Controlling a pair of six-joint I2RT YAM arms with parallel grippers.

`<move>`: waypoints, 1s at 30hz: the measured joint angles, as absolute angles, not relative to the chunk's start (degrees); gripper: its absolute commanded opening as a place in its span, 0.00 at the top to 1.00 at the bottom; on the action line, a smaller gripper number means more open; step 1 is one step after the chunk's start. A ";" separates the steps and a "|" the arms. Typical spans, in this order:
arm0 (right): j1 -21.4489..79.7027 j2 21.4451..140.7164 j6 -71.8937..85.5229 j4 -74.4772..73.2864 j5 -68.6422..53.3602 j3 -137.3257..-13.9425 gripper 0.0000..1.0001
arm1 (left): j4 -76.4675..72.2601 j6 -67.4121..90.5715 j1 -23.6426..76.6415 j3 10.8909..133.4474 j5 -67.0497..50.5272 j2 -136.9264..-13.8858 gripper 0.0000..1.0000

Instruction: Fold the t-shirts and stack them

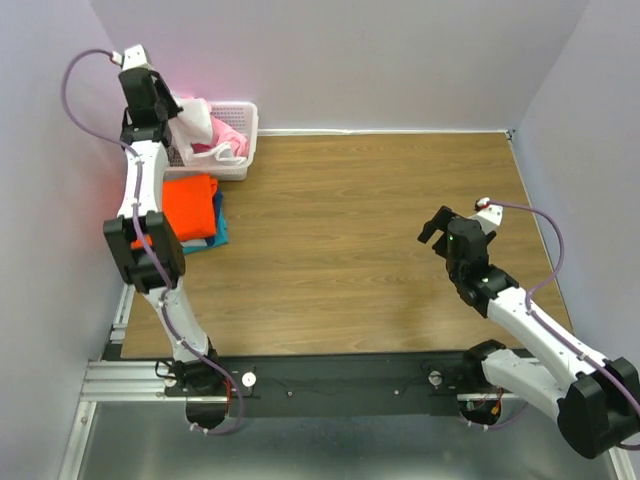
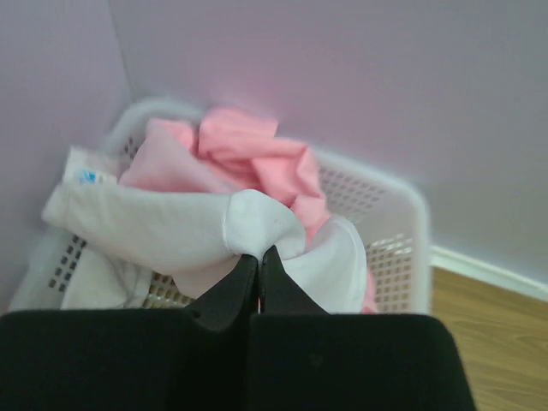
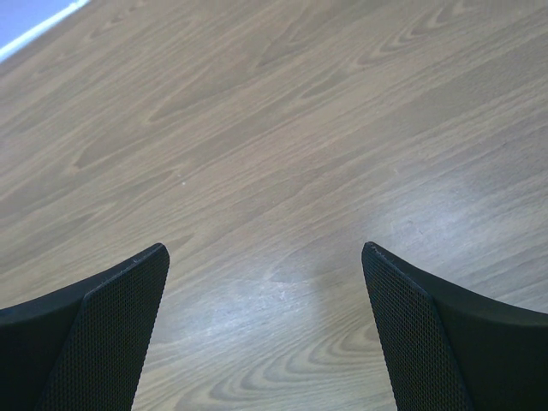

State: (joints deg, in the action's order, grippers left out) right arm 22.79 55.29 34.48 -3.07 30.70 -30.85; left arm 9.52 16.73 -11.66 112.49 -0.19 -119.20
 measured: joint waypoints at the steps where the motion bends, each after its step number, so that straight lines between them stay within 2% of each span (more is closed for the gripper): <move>1: 22.79 54.74 34.48 -3.07 30.70 -30.85 0.00 | 8.71 16.60 -11.46 111.44 -0.19 -116.18 1.00; 5: 22.79 52.51 34.48 -3.05 30.59 -30.79 0.00 | 5.80 15.57 -9.17 108.44 -0.21 -101.36 1.00; 9: 22.79 49.69 34.50 -3.05 30.22 -30.46 0.00 | 3.86 15.33 -6.87 108.29 -1.10 -91.90 1.00; 15: 22.79 46.30 34.52 -3.03 29.21 -29.58 0.00 | 3.05 14.28 -2.46 108.47 -0.62 -84.20 1.00; 23: 22.79 41.08 34.54 -3.03 27.75 -28.34 0.00 | 2.83 11.97 -0.27 113.69 4.69 -84.25 1.00; 30: 22.79 40.07 34.48 -3.03 27.83 -28.01 0.00 | 4.47 10.31 -0.30 127.13 8.71 -96.03 1.00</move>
